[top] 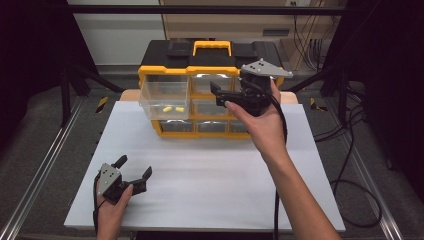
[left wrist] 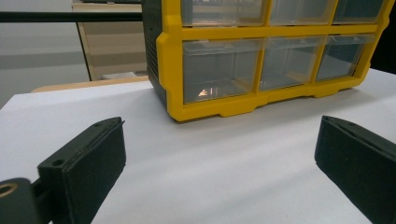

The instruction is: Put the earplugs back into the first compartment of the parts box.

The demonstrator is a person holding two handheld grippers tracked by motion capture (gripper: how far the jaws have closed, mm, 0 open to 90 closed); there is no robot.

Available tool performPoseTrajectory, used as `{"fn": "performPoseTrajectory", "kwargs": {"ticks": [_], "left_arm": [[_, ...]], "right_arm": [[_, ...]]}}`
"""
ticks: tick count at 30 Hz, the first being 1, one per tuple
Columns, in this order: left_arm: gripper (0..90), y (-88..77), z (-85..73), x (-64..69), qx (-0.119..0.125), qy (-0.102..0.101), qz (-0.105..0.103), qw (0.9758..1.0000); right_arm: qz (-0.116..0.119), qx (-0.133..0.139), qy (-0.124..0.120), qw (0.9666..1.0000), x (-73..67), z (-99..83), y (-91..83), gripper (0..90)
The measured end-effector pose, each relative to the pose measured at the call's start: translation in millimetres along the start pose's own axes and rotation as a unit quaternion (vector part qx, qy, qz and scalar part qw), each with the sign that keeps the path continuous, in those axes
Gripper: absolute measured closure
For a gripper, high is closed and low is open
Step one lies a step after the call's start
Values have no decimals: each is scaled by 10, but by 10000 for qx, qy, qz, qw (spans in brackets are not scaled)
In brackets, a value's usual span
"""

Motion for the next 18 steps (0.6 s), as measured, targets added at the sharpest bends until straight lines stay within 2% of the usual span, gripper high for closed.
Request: {"fn": "performPoseTrajectory", "kwargs": {"ticks": [8,18], "left_arm": [[18,-14,0,4,-1,-18,-5,10000],[18,-51,-6,-35,32,-116,43,9999]], "right_arm": [[-105,17,-69,9999,241,-190,-153,64],[-312,9,134,9994,618,-566,-335,57]]}}
Point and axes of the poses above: each handheld gripper's, and its own axes: y roughly forward along the jaws, z roughly out of its top, x roughly to its right, the point moved 10 cm from there along y, roughly forward along the jaws, and after that the axes turned 1 degree about -z, right-handed, at the moved point
